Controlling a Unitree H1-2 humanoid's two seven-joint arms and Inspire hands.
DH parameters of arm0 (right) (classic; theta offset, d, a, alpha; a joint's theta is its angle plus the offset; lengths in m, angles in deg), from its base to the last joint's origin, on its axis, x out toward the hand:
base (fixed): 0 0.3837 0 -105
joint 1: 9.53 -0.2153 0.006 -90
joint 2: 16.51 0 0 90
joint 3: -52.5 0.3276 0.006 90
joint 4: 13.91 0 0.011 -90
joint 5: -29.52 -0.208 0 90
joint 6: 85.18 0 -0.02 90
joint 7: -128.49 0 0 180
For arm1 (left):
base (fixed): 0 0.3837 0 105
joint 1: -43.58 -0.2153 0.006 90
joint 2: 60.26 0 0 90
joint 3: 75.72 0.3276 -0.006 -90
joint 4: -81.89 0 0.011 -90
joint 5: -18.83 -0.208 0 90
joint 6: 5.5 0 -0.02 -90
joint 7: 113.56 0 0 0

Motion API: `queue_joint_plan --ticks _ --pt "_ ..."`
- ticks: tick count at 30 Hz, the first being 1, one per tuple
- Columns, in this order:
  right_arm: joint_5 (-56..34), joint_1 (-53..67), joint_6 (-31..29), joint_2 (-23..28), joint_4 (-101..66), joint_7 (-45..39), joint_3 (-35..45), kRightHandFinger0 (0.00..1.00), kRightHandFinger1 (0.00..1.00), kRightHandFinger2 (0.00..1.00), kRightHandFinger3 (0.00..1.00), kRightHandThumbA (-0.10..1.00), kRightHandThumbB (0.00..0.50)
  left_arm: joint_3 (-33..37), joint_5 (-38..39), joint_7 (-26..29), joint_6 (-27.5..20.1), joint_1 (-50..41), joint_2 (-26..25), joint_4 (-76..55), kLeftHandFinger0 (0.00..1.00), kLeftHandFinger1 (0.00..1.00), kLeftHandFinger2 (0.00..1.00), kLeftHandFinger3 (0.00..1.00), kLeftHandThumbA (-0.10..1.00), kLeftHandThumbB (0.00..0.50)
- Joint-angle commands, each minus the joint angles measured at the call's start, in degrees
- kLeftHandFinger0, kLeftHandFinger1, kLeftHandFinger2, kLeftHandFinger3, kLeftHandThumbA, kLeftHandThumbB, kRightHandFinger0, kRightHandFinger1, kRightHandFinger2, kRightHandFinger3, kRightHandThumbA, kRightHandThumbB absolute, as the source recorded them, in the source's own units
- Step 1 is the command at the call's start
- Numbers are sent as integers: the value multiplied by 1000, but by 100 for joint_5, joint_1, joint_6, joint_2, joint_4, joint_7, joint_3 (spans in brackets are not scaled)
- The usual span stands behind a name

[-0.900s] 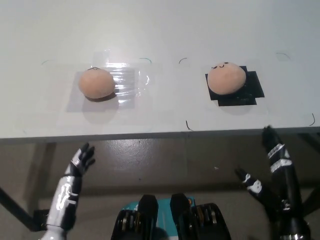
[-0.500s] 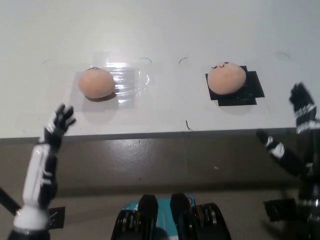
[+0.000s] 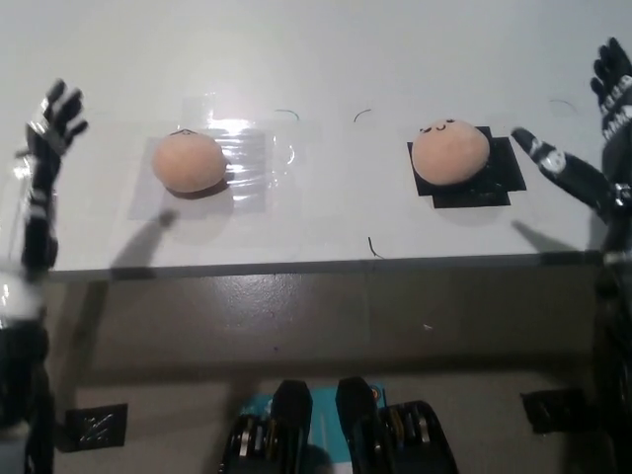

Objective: Use both hands to push two dumpling toys together to the middle

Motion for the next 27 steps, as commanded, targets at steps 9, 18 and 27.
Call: queue_joint_plan --ticks 9,18,27 --pt "-387 -1451 -340 321 2262 -42 181 1000 1000 1000 1000 1000 199 178 -52 -81 356 1771 -345 1861 1000 1000 1000 1000 1000 239" --pt "-605 -1774 -577 207 3523 -118 314 1000 1000 1000 1000 1000 235 679 -364 -33 -219 2587 -210 3901 1000 1000 1000 1000 1000 266" --pt "-734 -1655 -618 119 3744 -159 297 1000 1000 1000 1000 1000 271 1014 -471 46 -681 2765 -7 4937 1000 1000 1000 1000 1000 268"
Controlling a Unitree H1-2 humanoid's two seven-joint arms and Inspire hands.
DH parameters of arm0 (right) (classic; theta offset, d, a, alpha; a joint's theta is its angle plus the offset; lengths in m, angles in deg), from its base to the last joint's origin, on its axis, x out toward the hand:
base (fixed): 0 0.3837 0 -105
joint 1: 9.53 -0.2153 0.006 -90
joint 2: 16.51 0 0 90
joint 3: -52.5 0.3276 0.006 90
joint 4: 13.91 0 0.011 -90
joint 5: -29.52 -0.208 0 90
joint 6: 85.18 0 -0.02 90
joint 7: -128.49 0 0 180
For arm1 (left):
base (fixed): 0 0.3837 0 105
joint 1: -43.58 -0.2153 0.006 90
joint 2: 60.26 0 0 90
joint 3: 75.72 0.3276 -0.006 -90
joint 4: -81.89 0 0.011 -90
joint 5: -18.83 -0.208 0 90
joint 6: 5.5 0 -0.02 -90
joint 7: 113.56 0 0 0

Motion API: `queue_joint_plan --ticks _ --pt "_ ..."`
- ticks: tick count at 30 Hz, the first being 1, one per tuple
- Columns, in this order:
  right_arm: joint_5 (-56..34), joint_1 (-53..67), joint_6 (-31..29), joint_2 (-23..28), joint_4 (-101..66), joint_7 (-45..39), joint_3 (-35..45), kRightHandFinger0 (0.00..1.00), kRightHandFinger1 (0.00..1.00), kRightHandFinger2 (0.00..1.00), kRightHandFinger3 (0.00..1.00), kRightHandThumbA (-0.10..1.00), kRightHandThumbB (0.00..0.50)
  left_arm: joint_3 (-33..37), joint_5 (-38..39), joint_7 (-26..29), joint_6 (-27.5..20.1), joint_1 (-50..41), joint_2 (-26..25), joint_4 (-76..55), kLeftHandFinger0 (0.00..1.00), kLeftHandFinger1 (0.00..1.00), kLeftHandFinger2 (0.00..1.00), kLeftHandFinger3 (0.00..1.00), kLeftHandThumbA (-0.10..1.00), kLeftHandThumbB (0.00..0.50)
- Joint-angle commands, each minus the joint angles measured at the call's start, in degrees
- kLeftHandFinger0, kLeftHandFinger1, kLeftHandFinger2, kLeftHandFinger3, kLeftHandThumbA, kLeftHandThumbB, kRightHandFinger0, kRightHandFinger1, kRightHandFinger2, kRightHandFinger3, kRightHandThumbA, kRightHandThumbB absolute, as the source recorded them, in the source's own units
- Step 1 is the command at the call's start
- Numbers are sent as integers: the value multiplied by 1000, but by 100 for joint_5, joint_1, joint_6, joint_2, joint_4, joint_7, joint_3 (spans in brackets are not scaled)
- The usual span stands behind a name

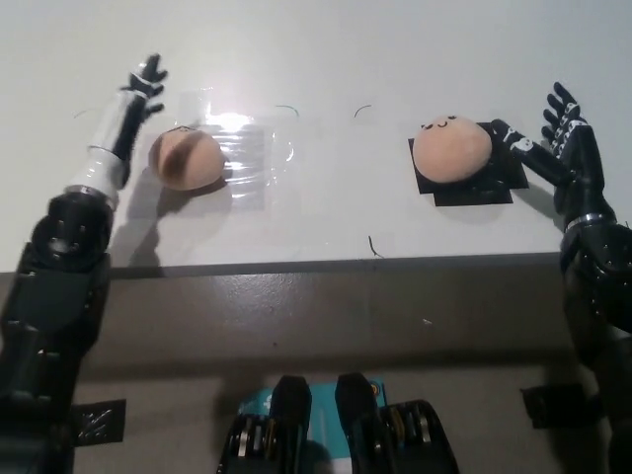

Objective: Use both hands to push two dumpling toys together to the middle

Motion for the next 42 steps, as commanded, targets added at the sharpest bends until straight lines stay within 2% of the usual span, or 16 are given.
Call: queue_joint_plan --ticks 1,9,15,19,21,24,25,26,28,30,32,33,34,37,38,42 --pt "-196 -248 -351 -12 -1 -61 46 1000 1000 1000 1000 1000 270 101 -155 127 -636 362 -13 373 1000 1000 1000 1000 1000 275" --pt "-162 -181 -416 -54 -8 18 -30 1000 1000 1000 1000 1000 231 101 -162 163 -969 219 16 683 1000 1000 1000 1000 1000 268" --pt "-214 -87 -327 -246 -143 -81 -91 1000 1000 1000 1000 1000 232 101 -145 105 -1032 -61 43 526 1000 1000 1000 1000 1000 203" --pt "-200 -51 -317 -530 -273 -115 -180 1000 1000 1000 1000 1000 250 52 -89 75 -910 -327 52 156 1000 1000 1000 1000 1000 250" --pt "-151 -6 -279 -626 -394 -150 -257 1000 1000 1000 1000 1000 207 86 -154 126 -842 -408 119 -31 1000 1000 1000 1000 1000 244" --pt "-70 40 -267 -751 -520 -74 -356 1000 1000 1000 1000 1000 215 94 -123 76 -811 -469 202 -168 1000 1000 1000 1000 1000 239" --pt "-27 44 -336 -787 -500 -127 -431 1000 1000 1000 1000 1000 188 87 -119 94 -725 -510 252 -270 1000 1000 1000 1000 1000 267" --pt "-162 57 -321 -872 -544 -159 -378 1000 1000 1000 1000 1000 186 96 -140 120 -594 -540 310 -394 1000 1000 1000 1000 1000 279" --pt "-106 31 -281 -969 -568 -87 -439 1000 1000 1000 1000 1000 198 126 -241 231 -450 -577 407 -605 1000 1000 1000 1000 1000 243" --pt "-76 2 -352 -1030 -539 -113 -498 1000 1000 1000 1000 1000 213 114 -195 192 -359 -604 513 -793 1000 1000 1000 1000 1000 231" --pt "100 7 -329 -1058 -587 18 -610 1000 1000 1000 1000 1000 223 122 -203 186 -360 -580 590 -818 1000 1000 1000 1000 1000 239" --pt "80 -16 -326 -1084 -576 36 -612 1000 1000 1000 1000 1000 228 121 -194 175 -356 -502 634 -721 1000 1000 1000 1000 1000 271" --pt "85 -10 -300 -1103 -606 61 -630 1000 1000 1000 1000 1000 233 129 -218 189 -354 -484 659 -710 1000 1000 1000 1000 1000 278" --pt "49 64 -227 -1185 -790 32 -675 1000 1000 1000 1000 1000 217 236 -420 284 -359 -451 752 -758 1000 1000 1000 1000 1000 269" --pt "11 86 -231 -1217 -832 10 -675 1000 1000 1000 1000 1000 204 232 -382 250 -225 -465 817 -865 1000 1000 1000 1000 1000 292" --pt "-34 119 -183 -1262 -920 35 -651 1000 1000 1000 1000 1000 198 286 -486 356 -294 -359 990 -882 1000 1000 1000 1000 1000 300"
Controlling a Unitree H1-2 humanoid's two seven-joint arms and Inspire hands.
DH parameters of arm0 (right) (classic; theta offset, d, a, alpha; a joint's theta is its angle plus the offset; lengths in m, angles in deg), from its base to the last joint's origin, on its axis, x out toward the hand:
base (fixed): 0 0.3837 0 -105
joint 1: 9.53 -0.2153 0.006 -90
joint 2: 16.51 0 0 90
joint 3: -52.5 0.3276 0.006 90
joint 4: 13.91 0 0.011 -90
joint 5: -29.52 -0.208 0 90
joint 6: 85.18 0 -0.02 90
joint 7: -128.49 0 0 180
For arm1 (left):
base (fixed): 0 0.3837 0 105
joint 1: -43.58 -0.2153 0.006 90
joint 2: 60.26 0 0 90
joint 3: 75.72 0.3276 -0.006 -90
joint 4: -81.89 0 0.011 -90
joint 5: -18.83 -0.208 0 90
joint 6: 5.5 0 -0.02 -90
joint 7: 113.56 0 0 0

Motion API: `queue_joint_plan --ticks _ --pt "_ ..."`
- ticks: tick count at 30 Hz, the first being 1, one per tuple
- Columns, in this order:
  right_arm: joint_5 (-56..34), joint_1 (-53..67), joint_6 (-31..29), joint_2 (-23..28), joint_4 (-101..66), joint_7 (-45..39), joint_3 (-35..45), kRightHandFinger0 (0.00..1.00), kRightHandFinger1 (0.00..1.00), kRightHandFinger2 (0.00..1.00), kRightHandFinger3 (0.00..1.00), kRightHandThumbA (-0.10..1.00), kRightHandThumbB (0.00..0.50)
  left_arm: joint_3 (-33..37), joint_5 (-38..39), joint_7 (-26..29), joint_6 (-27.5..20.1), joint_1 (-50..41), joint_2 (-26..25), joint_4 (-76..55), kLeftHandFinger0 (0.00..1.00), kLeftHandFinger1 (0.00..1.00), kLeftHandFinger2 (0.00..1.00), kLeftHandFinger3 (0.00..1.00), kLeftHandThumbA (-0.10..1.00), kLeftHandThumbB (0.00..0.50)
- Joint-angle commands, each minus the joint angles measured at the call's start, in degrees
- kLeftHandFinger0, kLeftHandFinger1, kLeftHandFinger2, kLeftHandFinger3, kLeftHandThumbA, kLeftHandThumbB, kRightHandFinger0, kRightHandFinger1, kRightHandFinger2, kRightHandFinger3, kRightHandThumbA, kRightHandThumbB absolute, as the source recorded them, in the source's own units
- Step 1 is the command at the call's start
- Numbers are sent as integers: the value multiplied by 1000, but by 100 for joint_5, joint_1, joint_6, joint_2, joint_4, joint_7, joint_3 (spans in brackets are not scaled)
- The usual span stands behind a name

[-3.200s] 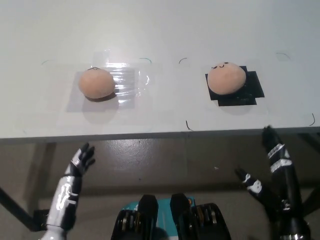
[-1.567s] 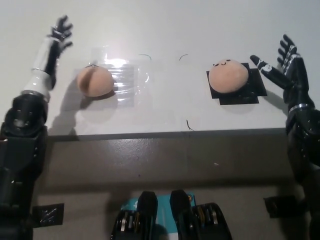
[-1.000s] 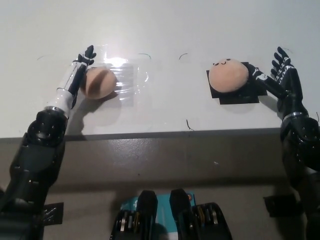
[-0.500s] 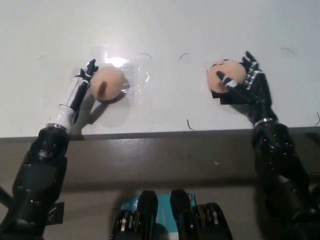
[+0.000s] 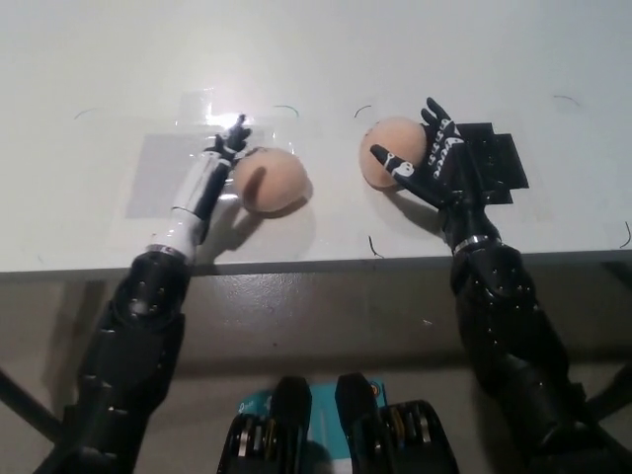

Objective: Use both hands to push two dumpling toys together to the middle

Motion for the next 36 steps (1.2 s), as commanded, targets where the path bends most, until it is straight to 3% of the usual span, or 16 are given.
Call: queue_joint_plan --ticks 1,7,12,22,27,29,36 --pt "32 -120 -59 -63 -290 47 -44 1000 1000 1000 1000 1000 194 88 -186 224 51 364 116 -273 1000 1000 1000 1000 1000 301" --pt "53 -149 -64 -94 -205 82 -57 1000 1000 1000 1000 1000 194 169 -224 225 127 489 295 -256 1000 1000 1000 1000 1000 354" --pt "-3 -137 -2 -163 -278 47 -57 1000 1000 1000 1000 1000 190 233 -317 291 185 499 407 -340 1000 1000 1000 1000 1000 343" --pt "-140 -192 -278 -428 121 -25 -5 1000 1000 1000 1000 1000 135 276 -410 309 203 564 397 -329 1000 1000 1000 1000 1000 337" --pt "-287 -255 -468 -635 642 -130 76 1000 1000 1000 1000 1000 132 237 -341 207 285 584 350 -419 1000 1000 1000 1000 1000 324" --pt "-272 -269 -557 -690 806 -133 73 1000 1000 1000 1000 1000 153 230 -327 201 249 632 346 -348 1000 1000 1000 1000 1000 328" --pt "-315 -297 -829 -702 1124 -244 92 1000 1000 1000 1000 1000 137 254 -380 216 241 673 319 -317 1000 1000 1000 1000 1000 331"
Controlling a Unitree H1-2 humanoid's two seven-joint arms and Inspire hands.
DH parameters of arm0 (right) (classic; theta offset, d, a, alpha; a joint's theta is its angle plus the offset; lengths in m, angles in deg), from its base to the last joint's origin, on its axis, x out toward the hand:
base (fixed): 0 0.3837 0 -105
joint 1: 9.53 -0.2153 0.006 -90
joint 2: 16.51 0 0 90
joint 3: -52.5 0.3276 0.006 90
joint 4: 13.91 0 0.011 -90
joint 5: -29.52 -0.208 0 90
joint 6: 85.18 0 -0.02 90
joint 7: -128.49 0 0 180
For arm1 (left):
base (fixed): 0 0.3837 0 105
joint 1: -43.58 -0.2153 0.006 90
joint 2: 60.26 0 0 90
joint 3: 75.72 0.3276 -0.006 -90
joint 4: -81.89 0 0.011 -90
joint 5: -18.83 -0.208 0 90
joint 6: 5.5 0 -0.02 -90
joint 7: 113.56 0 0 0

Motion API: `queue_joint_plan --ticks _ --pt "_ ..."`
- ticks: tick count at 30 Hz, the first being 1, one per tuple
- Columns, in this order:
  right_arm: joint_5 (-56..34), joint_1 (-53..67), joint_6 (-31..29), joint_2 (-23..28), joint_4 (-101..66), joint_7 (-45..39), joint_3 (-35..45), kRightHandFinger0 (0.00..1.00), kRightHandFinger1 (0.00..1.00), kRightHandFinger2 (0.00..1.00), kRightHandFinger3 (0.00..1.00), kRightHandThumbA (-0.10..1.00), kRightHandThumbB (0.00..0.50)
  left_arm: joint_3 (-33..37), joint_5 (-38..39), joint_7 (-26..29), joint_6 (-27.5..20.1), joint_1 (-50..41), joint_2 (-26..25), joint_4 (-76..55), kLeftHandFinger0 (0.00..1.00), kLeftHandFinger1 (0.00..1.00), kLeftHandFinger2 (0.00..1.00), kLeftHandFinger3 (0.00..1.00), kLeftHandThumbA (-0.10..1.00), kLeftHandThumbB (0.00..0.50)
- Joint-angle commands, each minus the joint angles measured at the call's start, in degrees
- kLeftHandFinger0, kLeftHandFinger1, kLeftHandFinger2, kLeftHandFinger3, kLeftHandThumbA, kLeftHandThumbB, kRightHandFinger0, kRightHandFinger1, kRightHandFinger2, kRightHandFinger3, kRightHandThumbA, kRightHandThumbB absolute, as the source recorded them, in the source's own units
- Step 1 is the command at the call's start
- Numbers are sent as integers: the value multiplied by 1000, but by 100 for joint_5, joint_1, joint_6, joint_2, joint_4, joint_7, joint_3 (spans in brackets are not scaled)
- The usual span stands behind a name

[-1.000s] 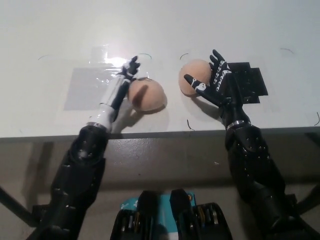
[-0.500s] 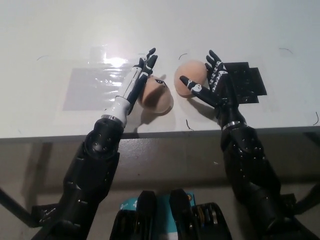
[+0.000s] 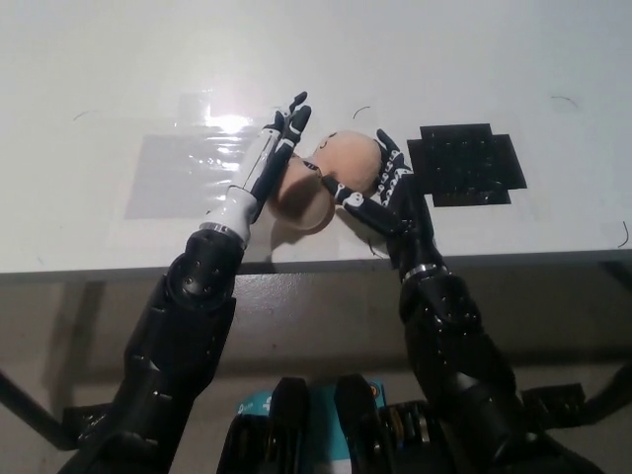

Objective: Use both hands to push two dumpling toys together to the middle

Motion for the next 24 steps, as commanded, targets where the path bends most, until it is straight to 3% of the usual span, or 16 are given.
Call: queue_joint_plan --ticks 1,6,9,11,12,14,15,16,18,19,20,21,22,24 --pt "-95 -177 -271 -74 83 -147 18 1000 1000 1000 1000 1000 138 11 -31 65 -100 396 -66 -48 1000 1000 1000 1000 1000 332" --pt "-87 30 -112 78 -501 -98 17 1000 1000 1000 1000 1000 132 21 -47 -61 -84 364 -274 -114 1000 1000 1000 1000 1000 302" --pt "9 232 31 238 -1141 -33 -19 1000 1000 1000 1000 1000 180 35 -106 -105 -109 338 -511 -238 1000 1000 1000 1000 1000 278" --pt "81 401 153 316 -1661 16 -41 1000 1000 1000 1000 1000 187 8 -28 -206 -40 307 -617 -341 1000 1000 1000 1000 1000 300" --pt "60 510 203 364 -2014 5 -28 1000 1000 1000 1000 1000 166 1 1 -276 50 281 -692 -451 1000 1000 1000 1000 1000 308" --pt "148 652 309 465 -2538 33 -69 1000 1000 1000 1000 1000 169 -3 -4 -321 60 254 -841 -568 1000 1000 1000 1000 1000 320" --pt "302 738 369 546 -2847 97 -105 1000 1000 1000 1000 1000 108 -1 -26 -332 82 238 -910 -680 1000 1000 1000 1000 1000 323" --pt "395 802 408 604 -3077 146 -121 1000 1000 1000 1000 1000 98 -11 -10 -361 124 215 -955 -796 1000 1000 1000 1000 1000 316" --pt "531 881 425 726 -3486 232 -104 1000 1000 1000 1000 1000 135 -61 51 -406 262 138 -1034 -1132 1000 1000 1000 1000 1000 289" --pt "639 917 442 808 -3834 319 -58 1000 1000 1000 1000 1000 231 -66 -31 -344 88 93 -1136 -1340 1000 1000 1000 1000 1000 251" --pt "674 932 470 829 -3938 350 -52 1000 1000 1000 1000 1000 259 -70 -39 -333 25 79 -1164 -1390 1000 1000 1000 1000 1000 245" --pt "729 944 472 852 -4018 379 -62 1000 1000 1000 1000 1000 259 -84 -7 -354 58 62 -1179 -1452 1000 1000 1000 1000 1000 271" --pt "794 974 511 906 -4259 406 -56 1000 1000 1000 1000 1000 297 -110 46 -395 77 30 -1221 -1604 1000 1000 1000 1000 1000 307" --pt "710 1076 706 969 -4874 343 -16 1000 1000 1000 1000 1000 292 -166 100 -403 14 -59 -1279 -2003 1000 1000 1000 1000 1000 295"
